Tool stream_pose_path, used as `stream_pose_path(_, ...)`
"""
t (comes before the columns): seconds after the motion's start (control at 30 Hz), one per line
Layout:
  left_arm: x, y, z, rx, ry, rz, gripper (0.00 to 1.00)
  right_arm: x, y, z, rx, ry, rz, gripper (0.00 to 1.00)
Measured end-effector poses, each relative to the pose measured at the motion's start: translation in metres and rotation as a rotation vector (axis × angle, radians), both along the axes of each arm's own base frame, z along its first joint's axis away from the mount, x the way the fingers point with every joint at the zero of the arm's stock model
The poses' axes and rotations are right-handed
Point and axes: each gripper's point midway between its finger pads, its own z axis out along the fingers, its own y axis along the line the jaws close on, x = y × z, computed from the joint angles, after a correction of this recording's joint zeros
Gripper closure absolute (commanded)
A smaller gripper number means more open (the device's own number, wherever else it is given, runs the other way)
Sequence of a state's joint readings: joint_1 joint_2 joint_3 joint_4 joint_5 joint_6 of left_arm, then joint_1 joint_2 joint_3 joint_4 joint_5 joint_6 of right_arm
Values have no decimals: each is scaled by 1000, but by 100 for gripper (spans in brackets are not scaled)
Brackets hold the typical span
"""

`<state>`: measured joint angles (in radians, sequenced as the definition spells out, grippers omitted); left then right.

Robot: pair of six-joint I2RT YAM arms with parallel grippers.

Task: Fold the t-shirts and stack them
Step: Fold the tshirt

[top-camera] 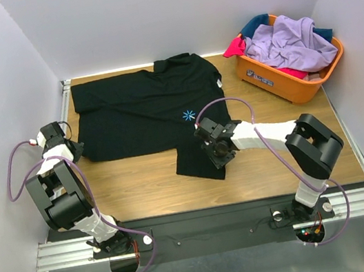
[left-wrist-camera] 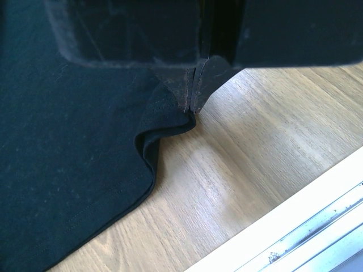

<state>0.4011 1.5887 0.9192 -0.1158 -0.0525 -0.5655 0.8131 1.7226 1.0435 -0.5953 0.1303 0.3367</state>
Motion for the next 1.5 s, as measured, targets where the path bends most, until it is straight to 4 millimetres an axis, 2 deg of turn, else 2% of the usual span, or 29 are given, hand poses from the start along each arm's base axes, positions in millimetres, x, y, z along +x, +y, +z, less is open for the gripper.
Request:
stream_pose_path(0.13, 0, 0, 0, 0, 0, 0, 100, 4, 3, -2, 0, -10, -1, 90)
stream_pose_path(0.23, 0, 0, 0, 0, 0, 0, 100, 6, 4, -1, 3, -20, -3, 100)
stream_pose_path(0.5, -4, 0, -2, 13, 23, -17, 100, 7, 1, 4, -3, -42, -26, 100)
stream_pose_path(0.6, -7, 0, -1, 23, 37, -30, 100, 2, -6, 6, -34, -27, -33, 100)
stream_pose_path(0.7, -10, 0, 7, 37, 28, -39, 100, -3, -15, 16, -82, 3, -35, 100)
stream_pose_path(0.83, -11, 1, 33, 69, -22, -40, 100, 2, -9, 47, -84, 7, -34, 100)
stream_pose_path(1.07, -24, 8, 76, 114, -109, -9, 100, 19, 17, 122, 8, -36, -15, 100)
stream_pose_path(1.17, -32, 11, 86, 122, -122, 7, 100, 19, 26, 145, 53, -35, 11, 100)
stream_pose_path(1.33, -45, 16, 95, 126, -131, 35, 100, 7, 28, 161, 71, 20, 47, 100)
stream_pose_path(1.5, -54, 18, 96, 122, -130, 53, 100, 8, 53, 199, 199, 14, 91, 100)
